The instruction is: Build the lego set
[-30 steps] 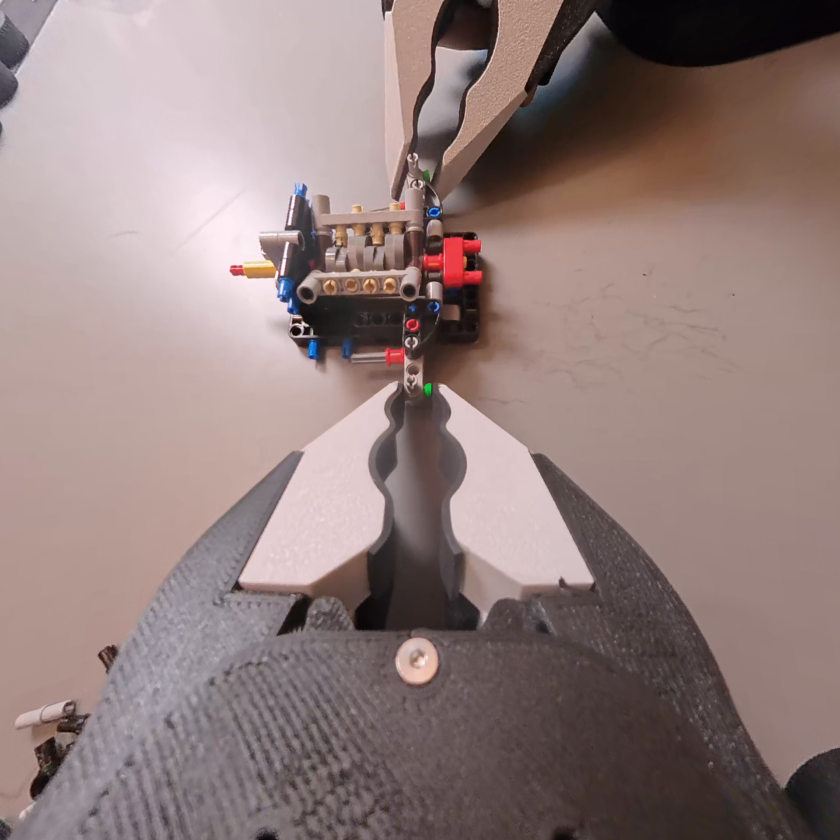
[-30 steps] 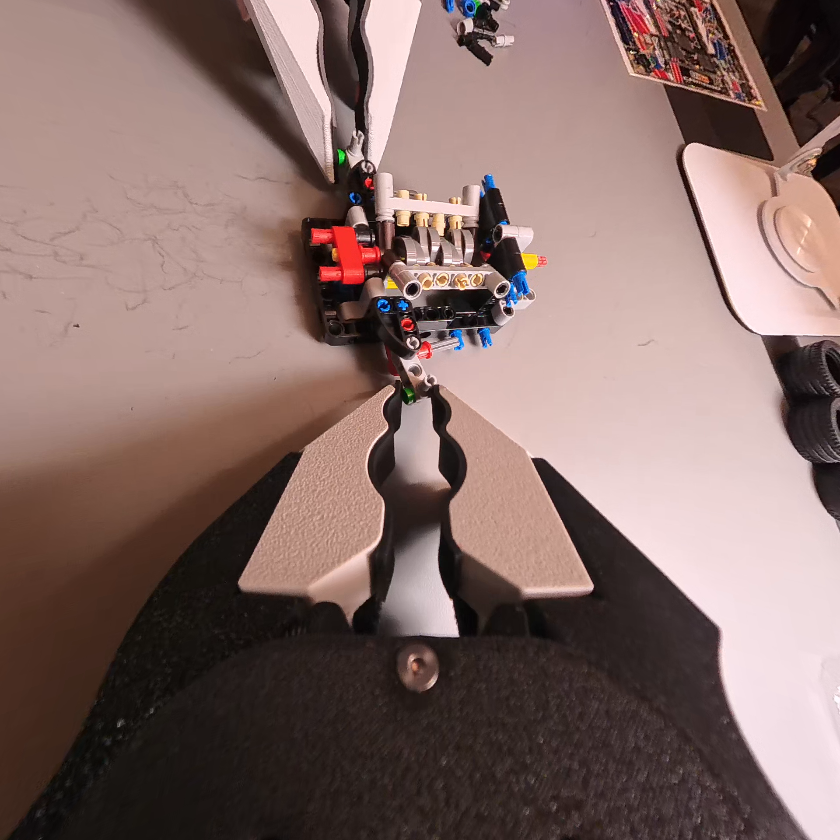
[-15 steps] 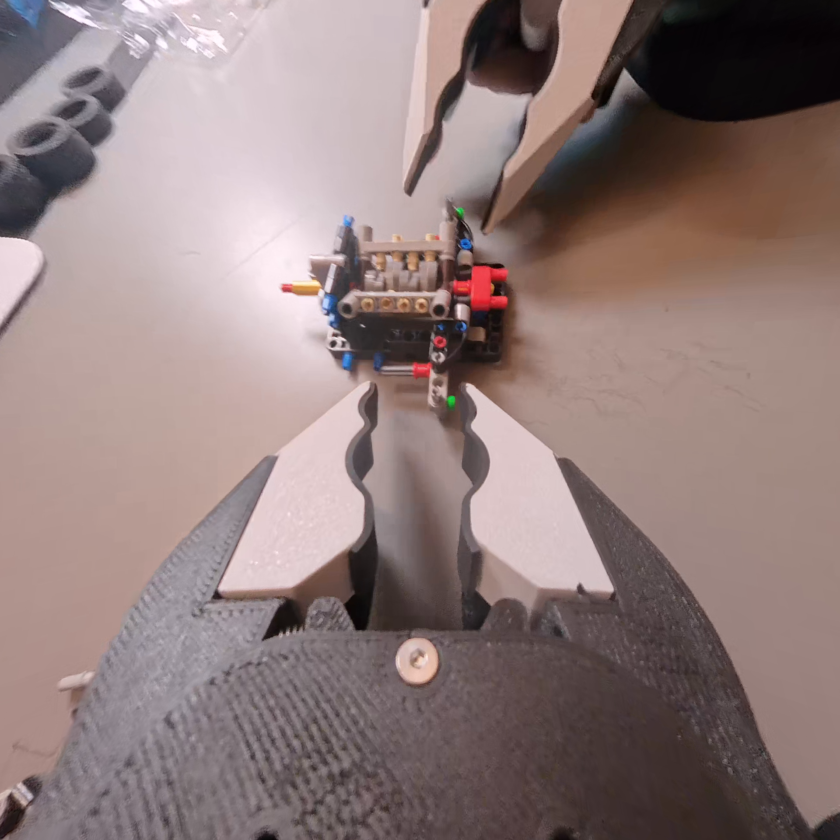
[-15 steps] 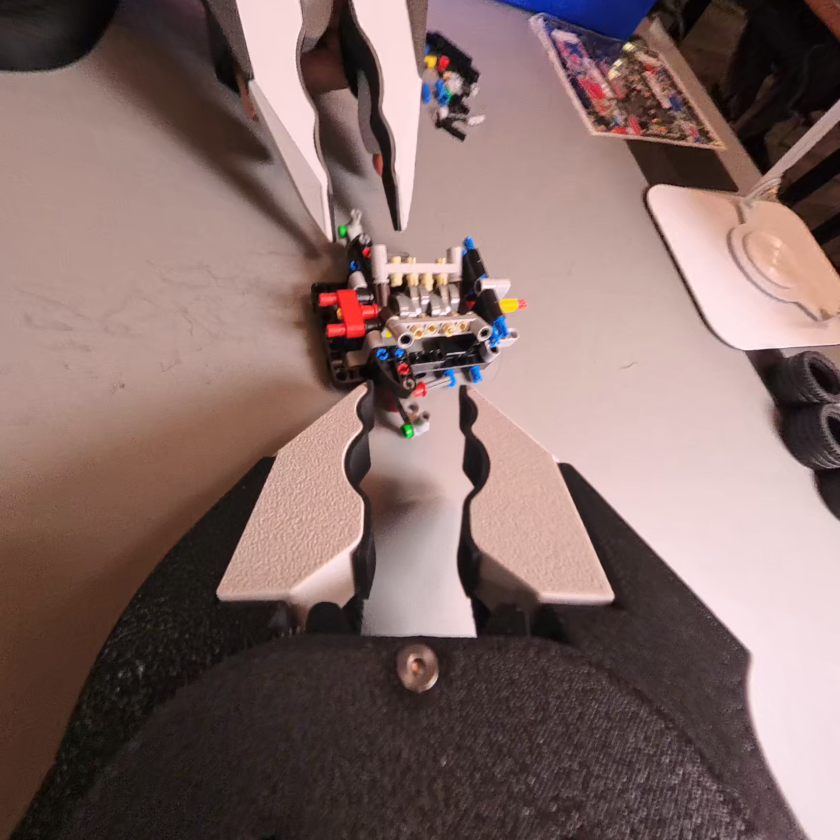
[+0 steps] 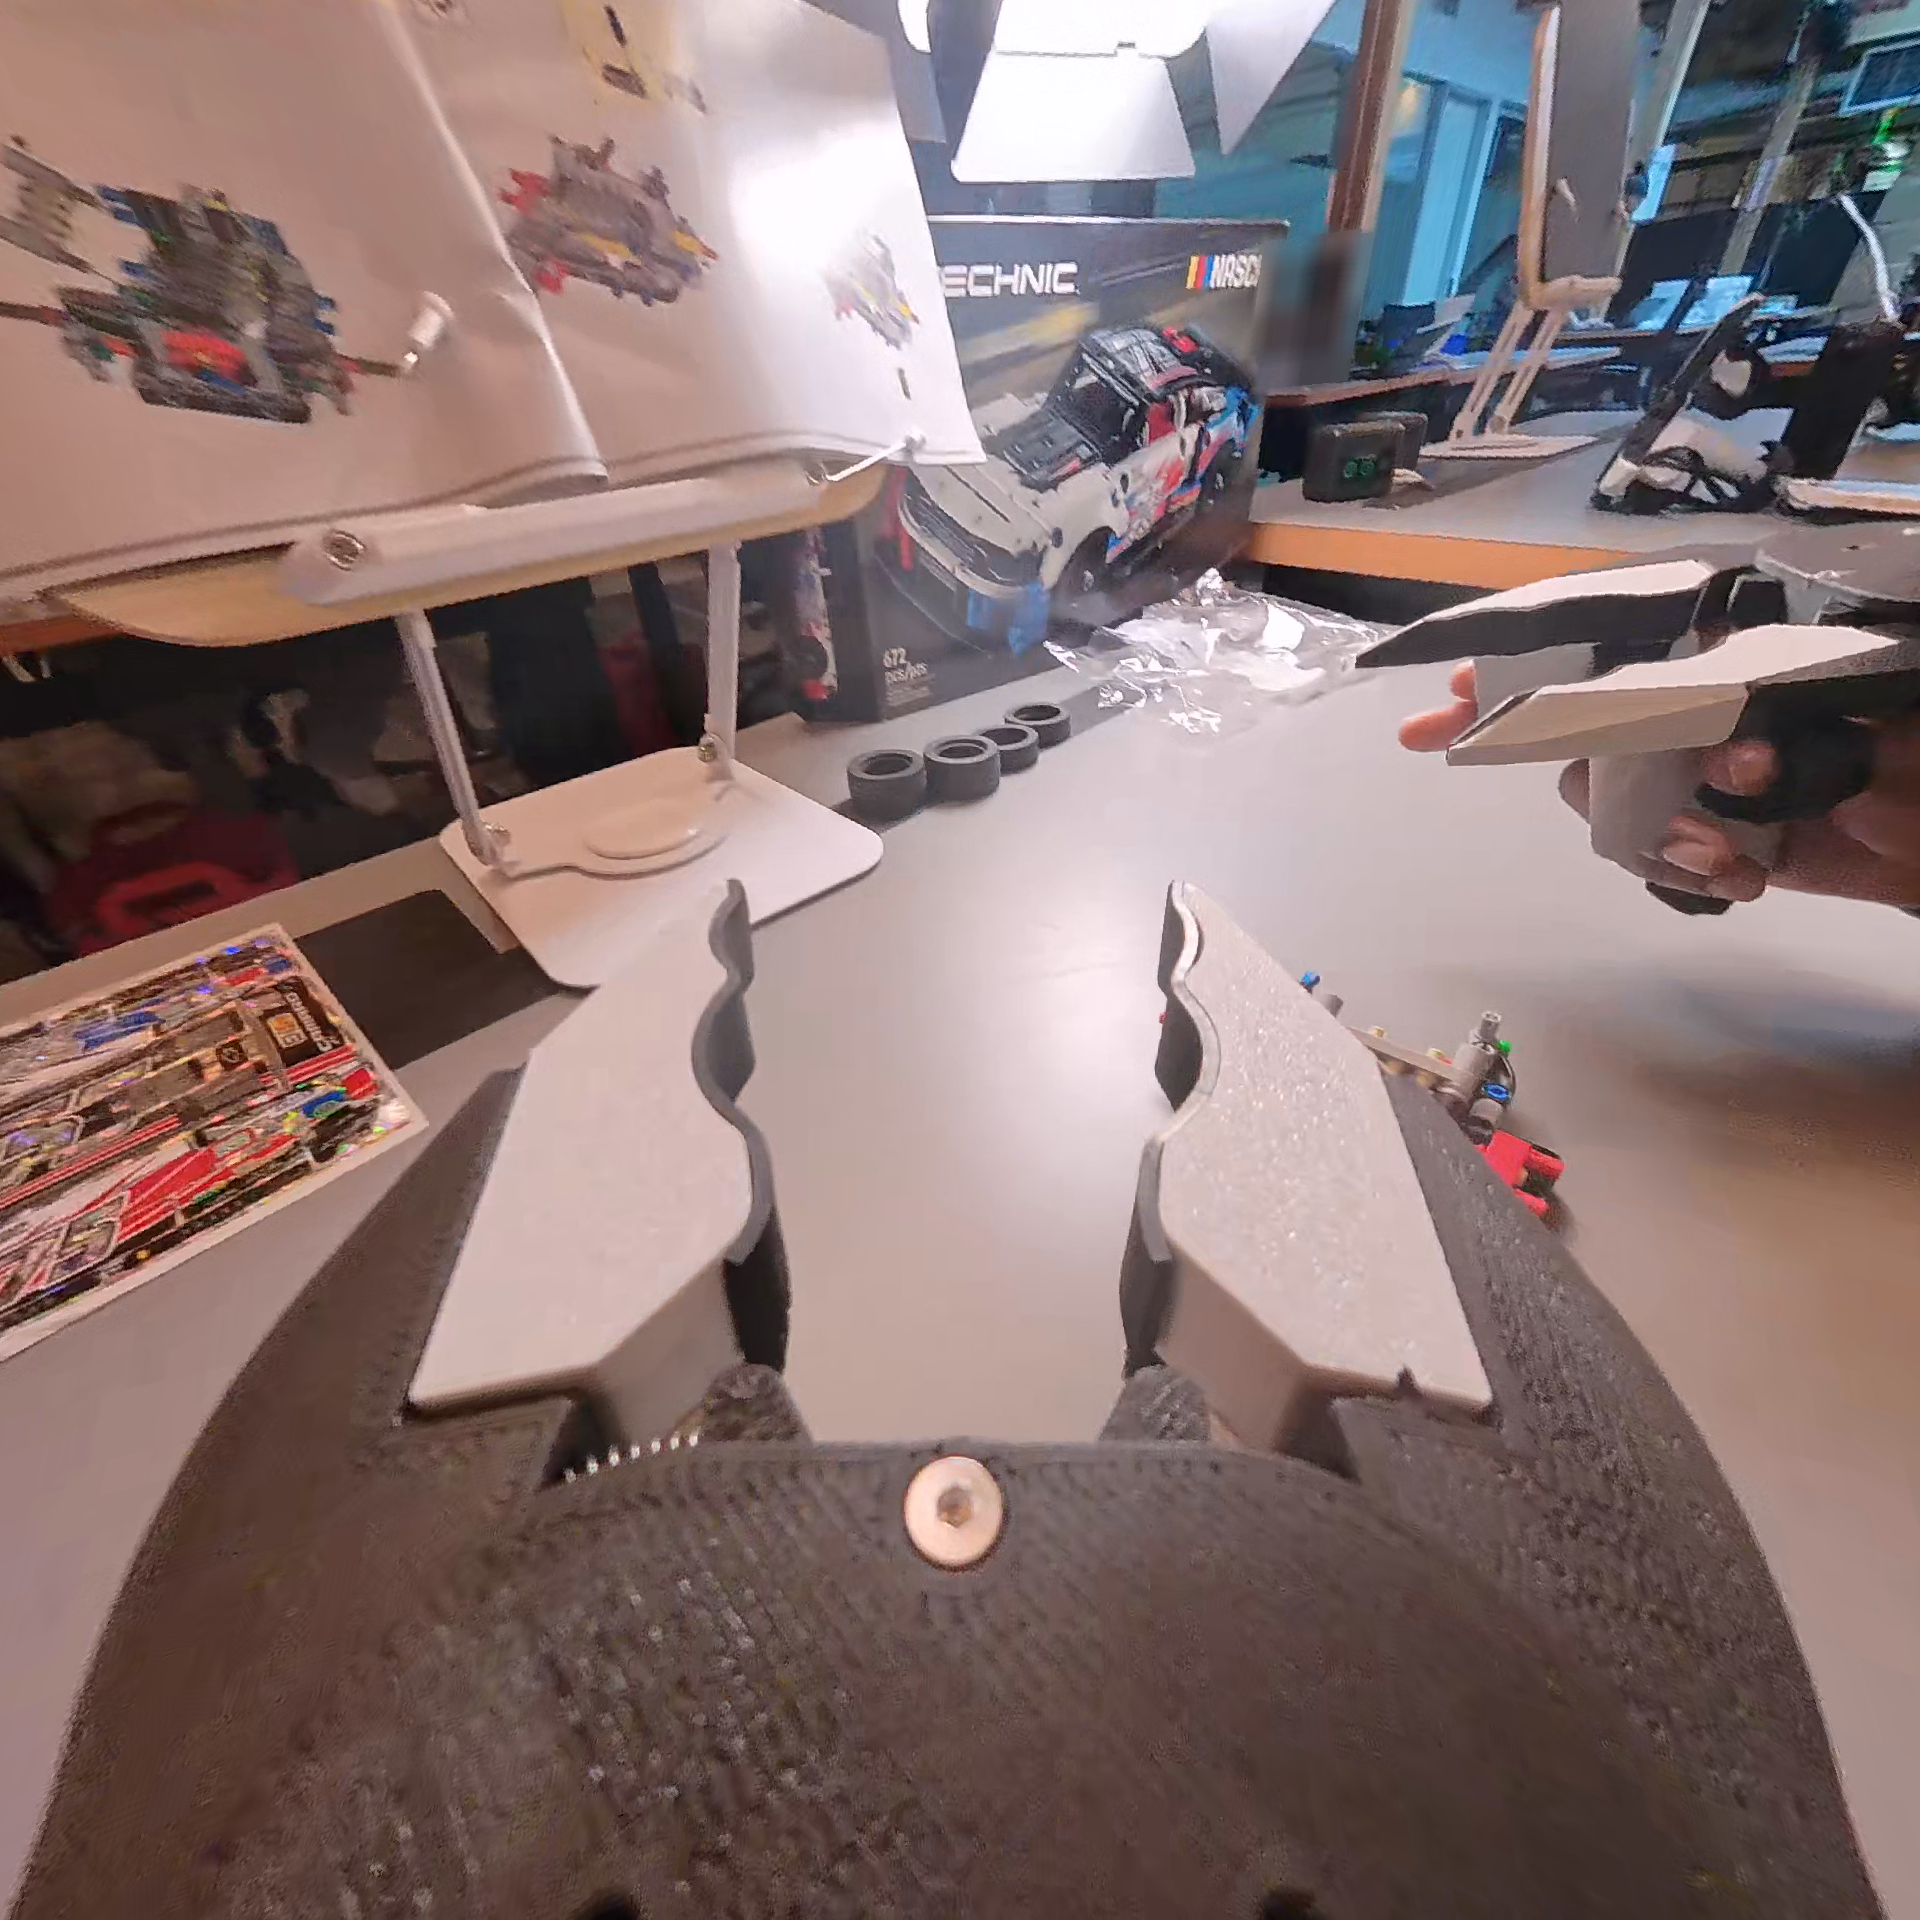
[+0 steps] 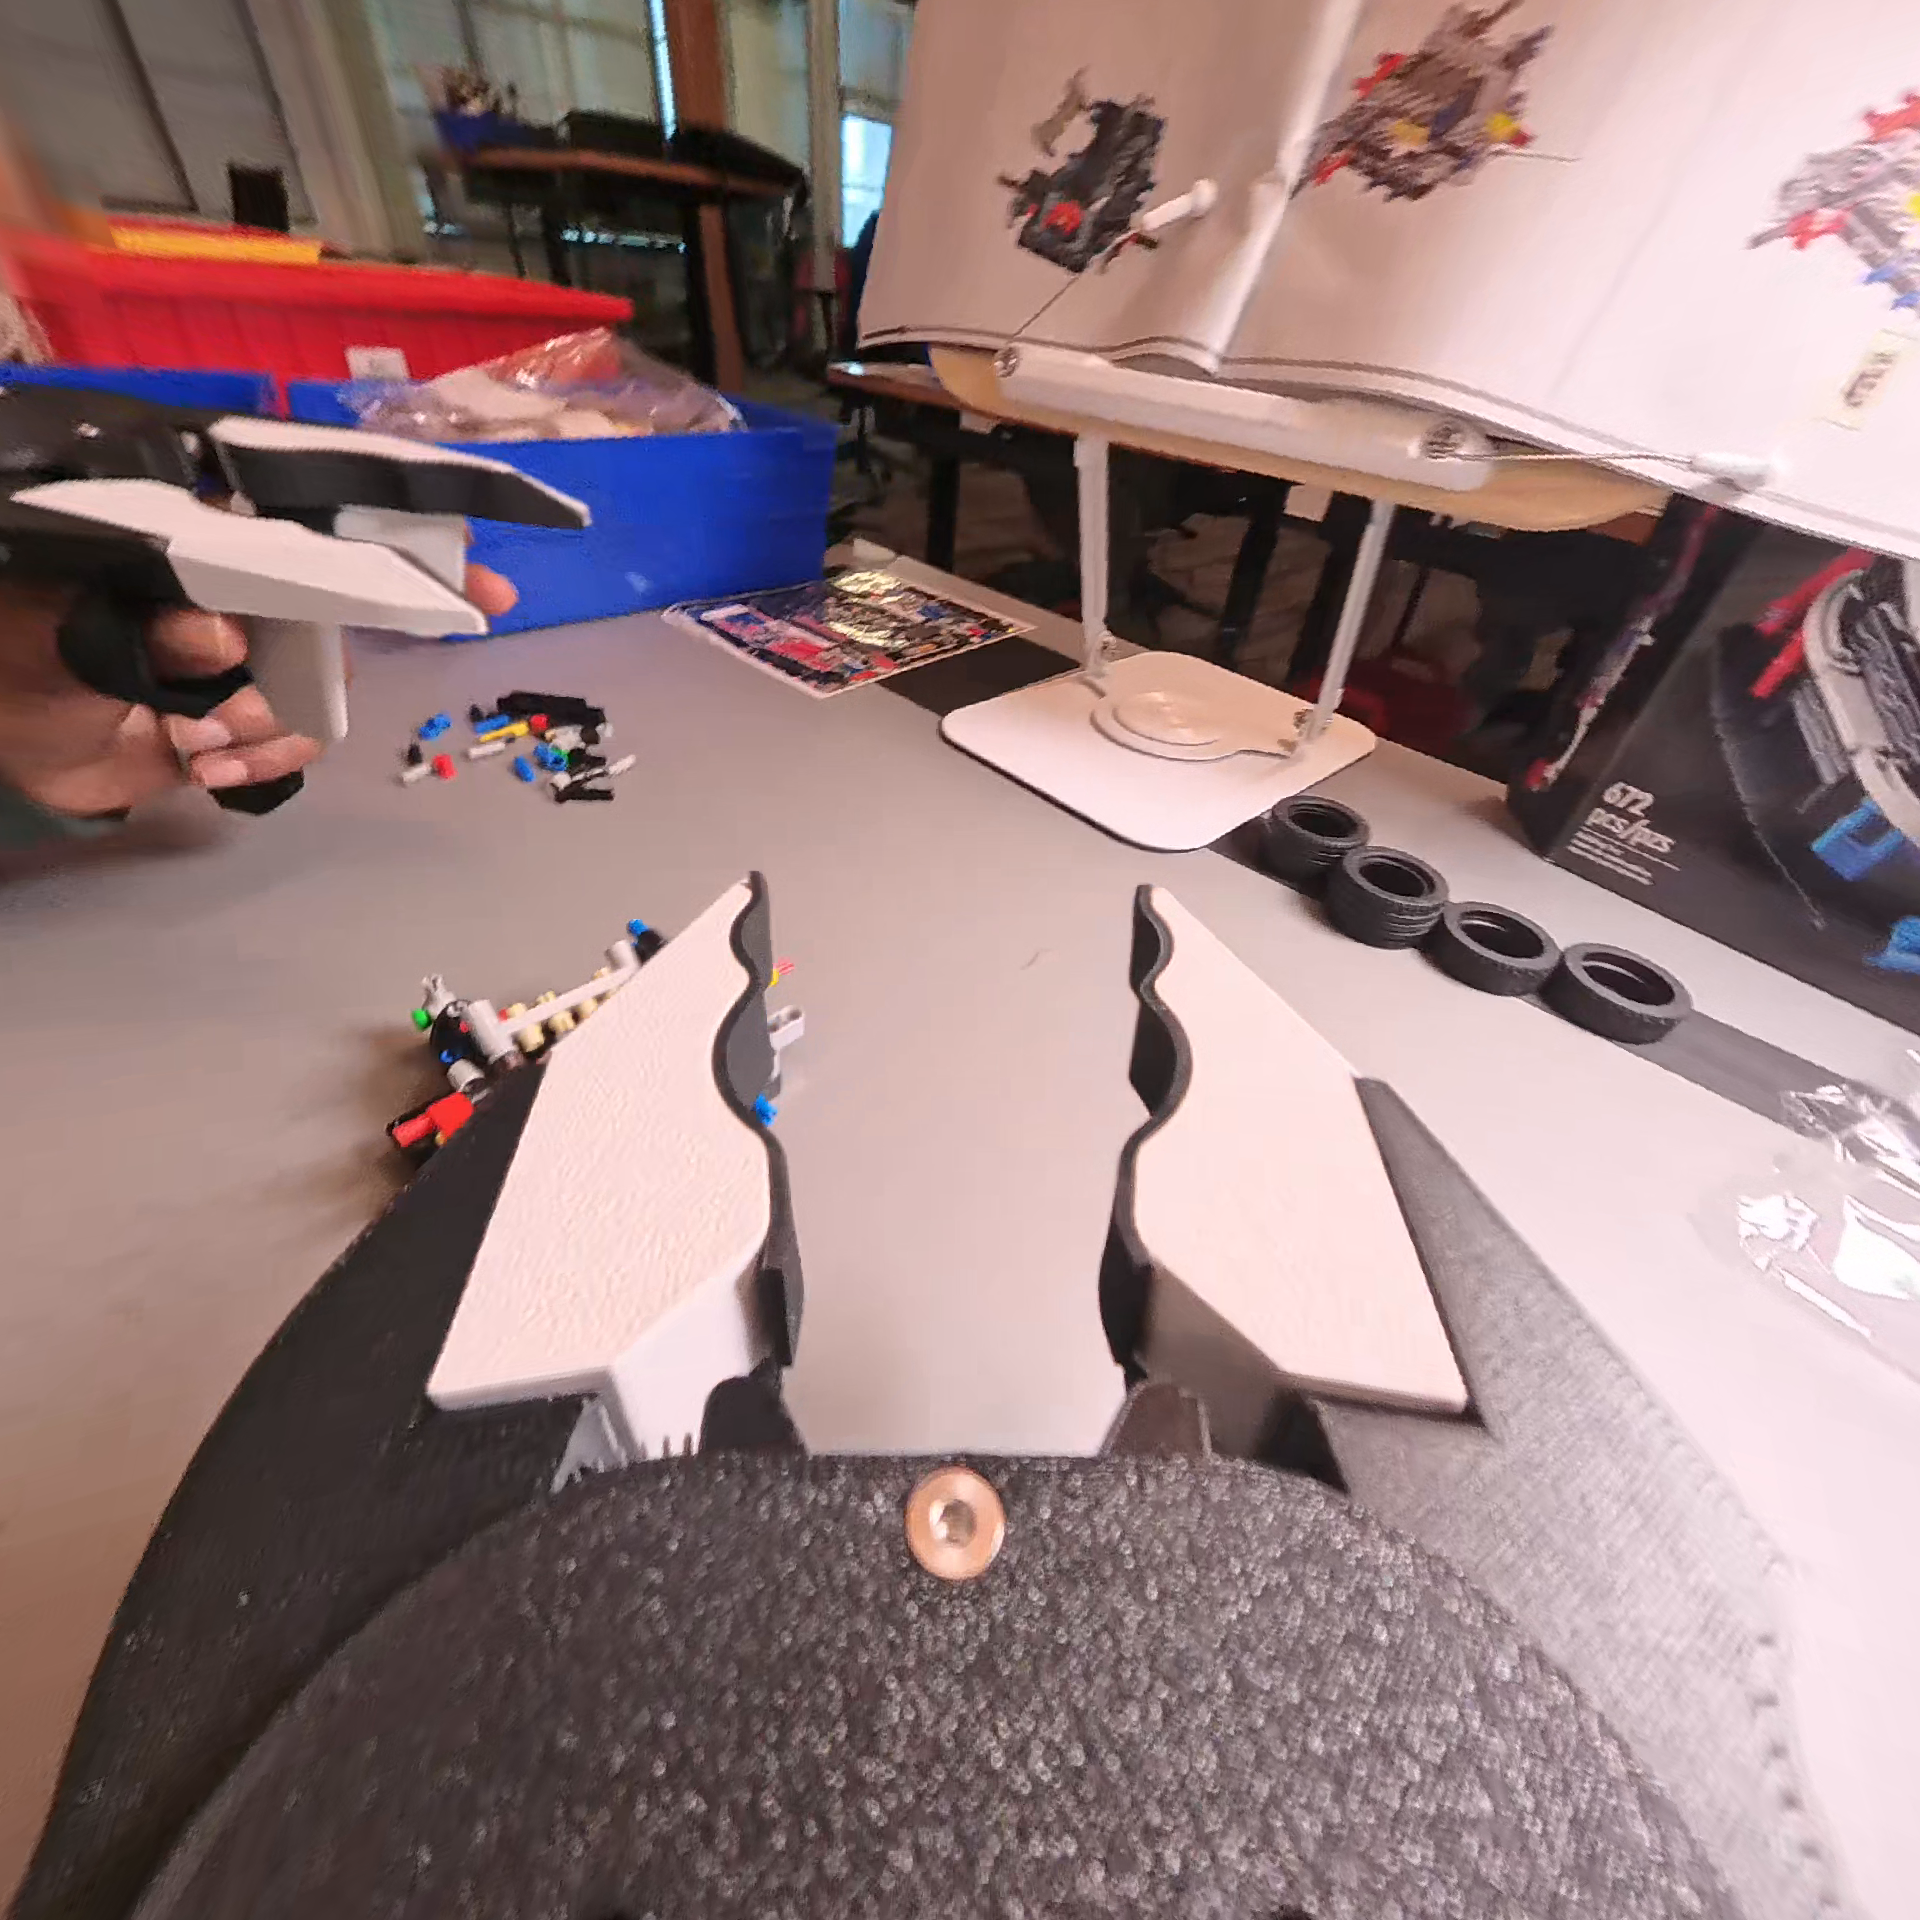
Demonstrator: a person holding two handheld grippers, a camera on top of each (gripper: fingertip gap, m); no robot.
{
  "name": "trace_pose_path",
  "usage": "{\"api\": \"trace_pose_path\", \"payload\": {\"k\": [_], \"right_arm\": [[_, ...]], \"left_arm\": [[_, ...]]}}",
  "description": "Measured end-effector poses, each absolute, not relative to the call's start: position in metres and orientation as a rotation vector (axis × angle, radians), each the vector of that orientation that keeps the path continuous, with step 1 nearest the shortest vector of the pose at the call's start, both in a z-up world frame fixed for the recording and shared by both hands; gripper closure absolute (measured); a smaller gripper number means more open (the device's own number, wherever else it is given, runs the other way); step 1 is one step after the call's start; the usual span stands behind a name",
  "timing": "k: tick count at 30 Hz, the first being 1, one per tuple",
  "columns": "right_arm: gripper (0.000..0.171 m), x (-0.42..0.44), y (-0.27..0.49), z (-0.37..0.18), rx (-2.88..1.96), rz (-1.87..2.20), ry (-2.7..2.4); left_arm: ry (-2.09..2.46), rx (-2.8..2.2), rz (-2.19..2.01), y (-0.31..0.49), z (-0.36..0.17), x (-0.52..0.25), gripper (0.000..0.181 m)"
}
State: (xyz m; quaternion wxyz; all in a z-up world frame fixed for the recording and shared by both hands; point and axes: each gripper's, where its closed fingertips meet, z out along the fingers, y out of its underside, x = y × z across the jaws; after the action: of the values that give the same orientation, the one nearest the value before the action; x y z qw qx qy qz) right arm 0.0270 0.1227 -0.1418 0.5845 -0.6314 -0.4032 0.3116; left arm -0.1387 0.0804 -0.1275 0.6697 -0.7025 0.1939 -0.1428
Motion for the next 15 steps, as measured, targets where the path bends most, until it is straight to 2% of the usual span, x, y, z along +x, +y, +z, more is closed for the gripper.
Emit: {"api": "trace_pose_path", "payload": {"k": [2, 3, 5, 6, 9, 15], "right_arm": [[0.109, 0.031, 0.127, -0.140, -1.478, 0.735, -0.897], [0.119, 0.032, 0.129, -0.139, -1.476, 0.742, -0.885], [0.152, 0.032, 0.130, -0.137, -1.456, 0.748, -0.872], [0.162, 0.032, 0.132, -0.135, -1.445, 0.739, -0.864], [0.171, 0.029, 0.145, -0.127, -1.410, 0.683, -0.831], [0.171, -0.005, 0.186, -0.071, -1.292, 0.642, -0.768]], "left_arm": [[0.423, -1.564, -0.316, 0.080, -0.124, -0.142, 0.111], [0.413, -1.557, -0.313, 0.080, -0.123, -0.144, 0.117], [0.392, -1.556, -0.302, 0.081, -0.123, -0.149, 0.130], [0.389, -1.559, -0.300, 0.082, -0.125, -0.150, 0.134], [0.388, -1.547, -0.300, 0.084, -0.127, -0.152, 0.148], [0.364, -1.512, -0.304, 0.090, -0.124, -0.157, 0.159]]}}
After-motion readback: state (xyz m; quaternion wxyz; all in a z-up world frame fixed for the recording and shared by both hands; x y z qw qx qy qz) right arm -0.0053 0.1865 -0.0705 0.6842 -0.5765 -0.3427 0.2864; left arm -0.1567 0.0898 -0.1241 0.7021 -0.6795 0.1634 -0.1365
